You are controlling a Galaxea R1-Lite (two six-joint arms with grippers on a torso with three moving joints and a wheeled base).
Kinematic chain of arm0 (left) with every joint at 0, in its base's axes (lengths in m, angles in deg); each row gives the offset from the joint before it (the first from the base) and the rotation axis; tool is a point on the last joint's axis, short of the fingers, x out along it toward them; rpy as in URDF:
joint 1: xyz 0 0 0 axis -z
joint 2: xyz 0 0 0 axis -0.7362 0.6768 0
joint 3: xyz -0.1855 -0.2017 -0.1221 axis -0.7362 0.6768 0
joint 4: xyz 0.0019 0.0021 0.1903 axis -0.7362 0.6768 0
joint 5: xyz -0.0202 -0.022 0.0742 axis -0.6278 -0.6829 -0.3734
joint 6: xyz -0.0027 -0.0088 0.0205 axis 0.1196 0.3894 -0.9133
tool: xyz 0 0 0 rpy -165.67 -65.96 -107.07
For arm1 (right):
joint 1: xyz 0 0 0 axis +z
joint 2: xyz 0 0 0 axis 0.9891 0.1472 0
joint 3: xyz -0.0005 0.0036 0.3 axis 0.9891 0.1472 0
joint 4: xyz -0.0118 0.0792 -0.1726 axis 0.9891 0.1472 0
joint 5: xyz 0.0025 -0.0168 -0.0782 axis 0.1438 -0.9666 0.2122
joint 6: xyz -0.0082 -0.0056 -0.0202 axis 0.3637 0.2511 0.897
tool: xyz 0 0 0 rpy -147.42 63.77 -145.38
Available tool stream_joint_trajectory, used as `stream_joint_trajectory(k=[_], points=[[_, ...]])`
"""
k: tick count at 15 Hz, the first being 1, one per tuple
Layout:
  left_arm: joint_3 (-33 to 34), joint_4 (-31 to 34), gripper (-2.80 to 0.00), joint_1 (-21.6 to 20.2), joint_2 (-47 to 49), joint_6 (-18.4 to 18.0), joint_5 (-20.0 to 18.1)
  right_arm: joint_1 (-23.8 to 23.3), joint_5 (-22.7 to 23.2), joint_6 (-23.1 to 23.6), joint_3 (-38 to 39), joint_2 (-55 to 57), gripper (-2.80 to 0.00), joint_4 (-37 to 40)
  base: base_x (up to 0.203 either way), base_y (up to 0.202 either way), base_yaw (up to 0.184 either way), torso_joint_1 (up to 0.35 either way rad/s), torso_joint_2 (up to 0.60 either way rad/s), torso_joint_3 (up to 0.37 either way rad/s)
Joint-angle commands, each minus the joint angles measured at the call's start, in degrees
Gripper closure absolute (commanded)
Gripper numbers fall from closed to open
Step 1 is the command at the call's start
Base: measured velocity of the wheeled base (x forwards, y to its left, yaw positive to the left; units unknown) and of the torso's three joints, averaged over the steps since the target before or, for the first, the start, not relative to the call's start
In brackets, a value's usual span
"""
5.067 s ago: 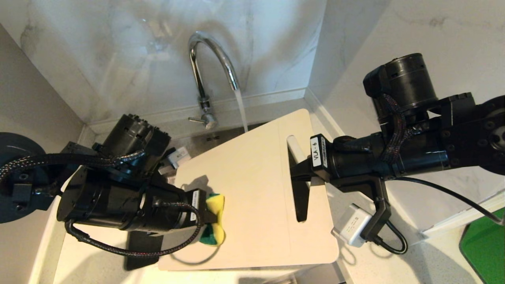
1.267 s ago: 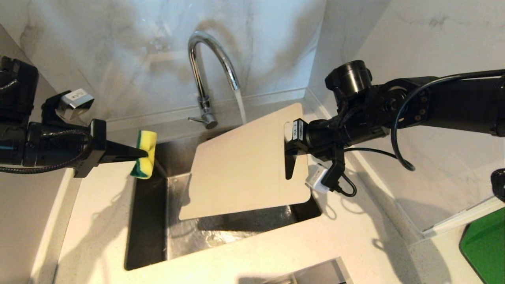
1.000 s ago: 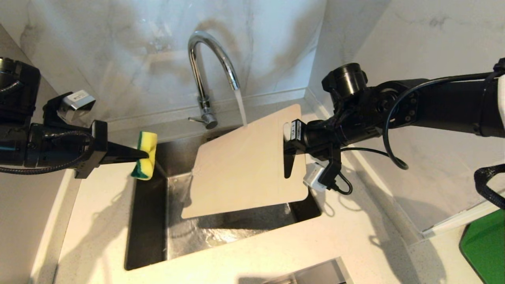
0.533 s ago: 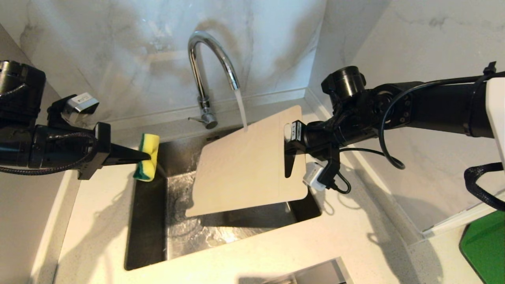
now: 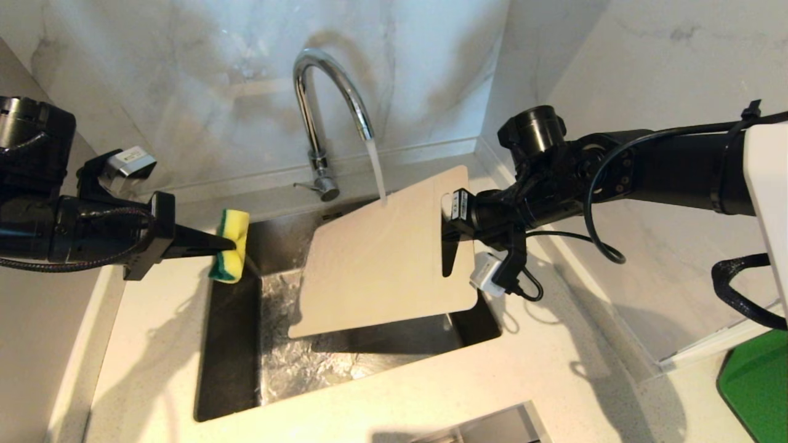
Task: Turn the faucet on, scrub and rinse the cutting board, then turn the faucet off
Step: Scrub the cutting board underwater
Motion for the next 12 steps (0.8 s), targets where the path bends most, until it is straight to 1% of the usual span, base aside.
stream_joint_trajectory(k=[1,5,8,12], points=[[-0.13,0.04,0.0,0.1,0.18,0.17,-0.14,0.03,0.17,0.88,-1.58,0.98,0.0,0.24,0.0,0.0,0.0,0.0,0.0,0.0],[-0.04,-1.19,0.0,0.1,0.36,0.17,-0.14,0.03,0.17,0.88,-6.19,3.22,0.0,2.13,0.0,0.0,0.0,0.0,0.0,0.0],[-0.05,-1.19,0.0,0.1,0.62,0.17,-0.14,0.03,0.17,0.88,-6.24,3.51,0.0,2.43,0.0,0.0,0.0,0.0,0.0,0.0],[-0.04,-1.19,0.0,0.1,0.53,0.17,-0.14,0.12,0.17,1.46,-4.46,2.49,0.0,2.51,0.0,0.0,0.0,0.0,0.0,0.0]])
